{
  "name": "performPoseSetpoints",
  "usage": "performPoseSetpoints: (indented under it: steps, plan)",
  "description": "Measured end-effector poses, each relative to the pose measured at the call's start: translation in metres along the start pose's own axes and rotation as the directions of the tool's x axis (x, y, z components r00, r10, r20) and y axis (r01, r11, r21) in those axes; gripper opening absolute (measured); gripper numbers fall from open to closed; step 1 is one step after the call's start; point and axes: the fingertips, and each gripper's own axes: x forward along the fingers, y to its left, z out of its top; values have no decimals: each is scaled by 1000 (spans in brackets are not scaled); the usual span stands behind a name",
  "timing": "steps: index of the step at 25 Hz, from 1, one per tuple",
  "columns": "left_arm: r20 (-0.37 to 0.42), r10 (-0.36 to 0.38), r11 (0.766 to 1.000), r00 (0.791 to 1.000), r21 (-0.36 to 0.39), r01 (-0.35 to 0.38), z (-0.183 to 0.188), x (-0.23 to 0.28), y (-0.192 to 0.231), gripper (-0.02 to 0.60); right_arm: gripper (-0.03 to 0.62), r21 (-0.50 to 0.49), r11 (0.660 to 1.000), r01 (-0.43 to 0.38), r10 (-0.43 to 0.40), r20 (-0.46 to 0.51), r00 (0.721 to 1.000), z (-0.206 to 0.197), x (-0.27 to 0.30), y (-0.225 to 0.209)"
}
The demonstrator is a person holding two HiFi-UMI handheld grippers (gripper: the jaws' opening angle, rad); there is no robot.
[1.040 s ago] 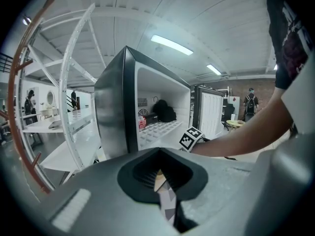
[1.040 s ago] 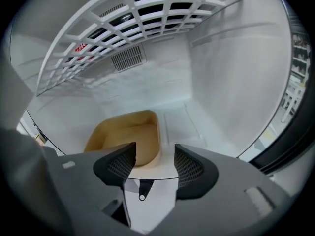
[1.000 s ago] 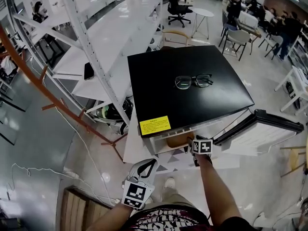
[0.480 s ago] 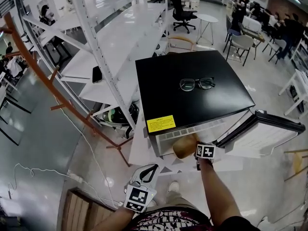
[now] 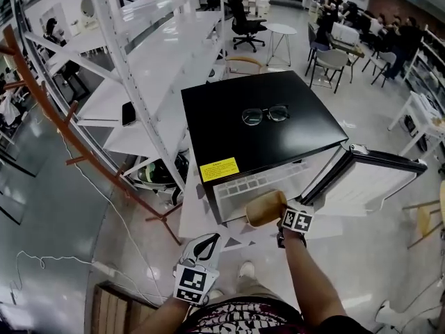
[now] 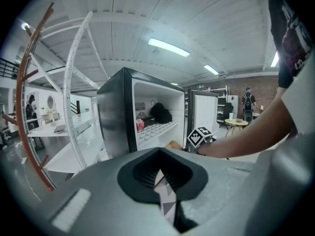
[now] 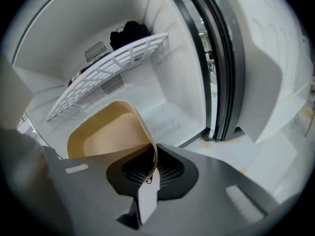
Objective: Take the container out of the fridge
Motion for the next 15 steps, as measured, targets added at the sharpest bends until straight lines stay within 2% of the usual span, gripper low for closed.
performPoseSetpoints:
  steps: [7,15]
  plan:
    - [19,-58,998,998,19,57,5,-5,-17,0,41,50,999,7,-11,82,997,4,-56,2]
    - [27,-115,993,993,31,114,9,-13,-34,2,41,117,992,-41,23,146,989,-2,-106,23]
